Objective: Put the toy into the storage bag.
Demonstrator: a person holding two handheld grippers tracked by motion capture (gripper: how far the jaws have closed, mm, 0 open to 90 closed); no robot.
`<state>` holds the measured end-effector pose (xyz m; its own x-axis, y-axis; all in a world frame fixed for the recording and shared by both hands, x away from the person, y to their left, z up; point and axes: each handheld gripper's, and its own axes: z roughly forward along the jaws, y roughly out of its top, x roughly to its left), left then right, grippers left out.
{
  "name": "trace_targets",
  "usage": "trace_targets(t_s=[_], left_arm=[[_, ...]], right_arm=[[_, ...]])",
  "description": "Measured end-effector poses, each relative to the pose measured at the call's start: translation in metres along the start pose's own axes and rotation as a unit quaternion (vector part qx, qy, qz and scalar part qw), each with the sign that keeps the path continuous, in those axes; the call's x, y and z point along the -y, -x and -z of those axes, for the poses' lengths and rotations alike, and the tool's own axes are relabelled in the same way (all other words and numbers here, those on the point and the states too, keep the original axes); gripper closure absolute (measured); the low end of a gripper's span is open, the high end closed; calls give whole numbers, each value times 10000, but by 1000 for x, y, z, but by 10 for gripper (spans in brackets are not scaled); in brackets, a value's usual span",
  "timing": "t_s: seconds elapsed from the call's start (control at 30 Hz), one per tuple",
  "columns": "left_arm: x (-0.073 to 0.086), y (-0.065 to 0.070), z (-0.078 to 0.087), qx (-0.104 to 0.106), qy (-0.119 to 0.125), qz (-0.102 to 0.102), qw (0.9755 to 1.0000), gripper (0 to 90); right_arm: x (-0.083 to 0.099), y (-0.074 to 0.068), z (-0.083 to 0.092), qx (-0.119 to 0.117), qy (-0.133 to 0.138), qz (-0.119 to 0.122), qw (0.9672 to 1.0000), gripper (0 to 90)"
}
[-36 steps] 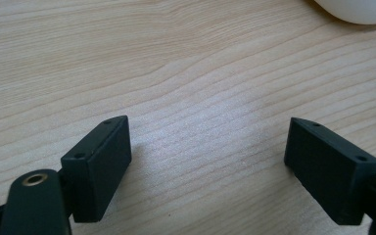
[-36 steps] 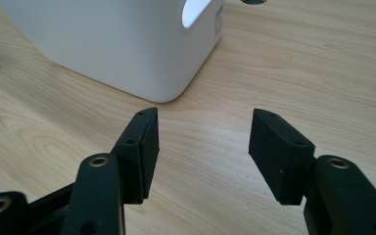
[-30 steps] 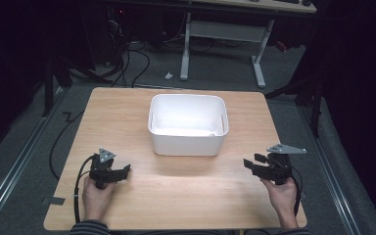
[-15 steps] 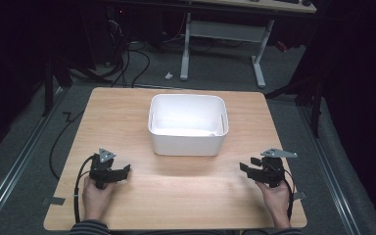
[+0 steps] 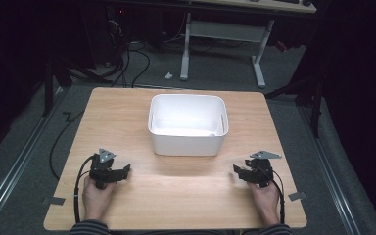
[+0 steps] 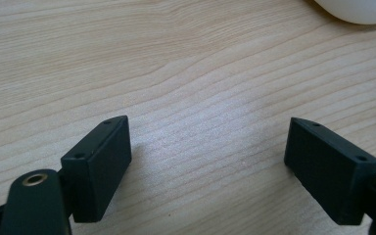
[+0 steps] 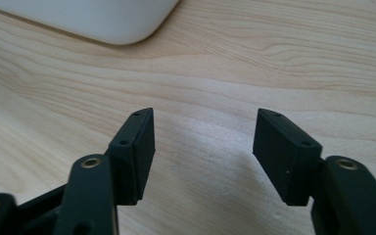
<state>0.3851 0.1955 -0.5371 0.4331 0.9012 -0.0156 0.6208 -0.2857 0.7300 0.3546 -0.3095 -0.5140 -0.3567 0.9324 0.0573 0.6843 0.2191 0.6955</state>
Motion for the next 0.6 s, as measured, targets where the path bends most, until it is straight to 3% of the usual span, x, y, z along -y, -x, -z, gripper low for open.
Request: trace_targets(t_s=[0.17, 0.23, 0.3, 0.6], left_arm=[[0, 0, 0, 1, 0, -1, 10000, 180], [0, 0, 0, 0, 1, 1, 10000, 180], [0, 0, 0, -1, 2, 2, 10000, 180], [0, 0, 0, 1, 1, 1, 10000, 180]], right_arm=[[5, -4, -10, 252, -46, 152, 9996, 385], [7, -6, -13, 330, 67, 263, 9991, 361], [9, -4, -15, 310, 192, 226, 9991, 332], [8, -3, -16, 384, 172, 132, 9990, 293]])
